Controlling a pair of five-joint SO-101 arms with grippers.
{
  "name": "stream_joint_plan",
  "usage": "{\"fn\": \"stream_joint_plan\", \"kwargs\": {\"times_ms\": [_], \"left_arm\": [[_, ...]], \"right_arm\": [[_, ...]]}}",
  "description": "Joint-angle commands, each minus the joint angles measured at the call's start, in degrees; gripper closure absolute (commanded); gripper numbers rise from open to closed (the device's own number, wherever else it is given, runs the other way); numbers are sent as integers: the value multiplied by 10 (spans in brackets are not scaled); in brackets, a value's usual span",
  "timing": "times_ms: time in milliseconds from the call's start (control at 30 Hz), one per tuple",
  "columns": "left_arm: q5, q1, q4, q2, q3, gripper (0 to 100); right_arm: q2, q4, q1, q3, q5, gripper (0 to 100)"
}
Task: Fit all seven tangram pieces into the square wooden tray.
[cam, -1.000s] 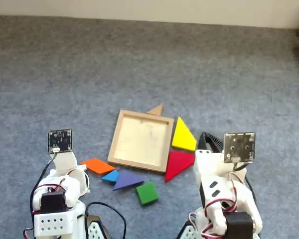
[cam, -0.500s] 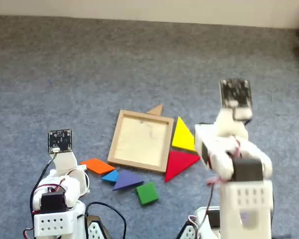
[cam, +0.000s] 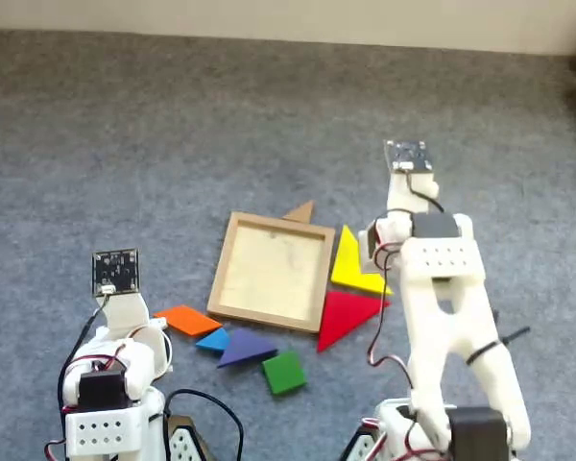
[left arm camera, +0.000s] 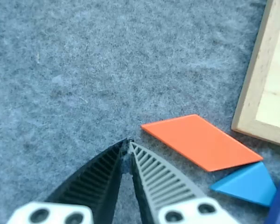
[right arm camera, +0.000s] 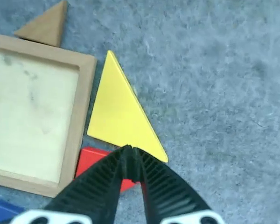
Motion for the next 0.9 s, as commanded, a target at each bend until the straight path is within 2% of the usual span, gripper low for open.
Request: {"fn": "stream_joint_plan", "kwargs": {"times_ms": [0,67,133,233,367,433,567,867], "left_arm": [[-5,7,3,-30,11,994],[-5,7,3,-30,11,994],[-5,7,3,-30,11,994],[-5,7,3,-30,11,994],[-5,7,3,-30,11,994],[-5,7,3,-30,11,994],[-5,7,3,-30,11,994],[-5,7,3,-30,11,994]], "right_arm": [[17,-17,-16,-71,92,988],[29,-17,-26,-85,140,988],[41,-7,-35,-94,149,983],[60,17,-49,-117,146,887],[102,17,-65,-140,54,696],[131,21,-80,-152,29,644],[187,18,-114,-154,40,640],[227,-3,-116,-152,43,640]]}}
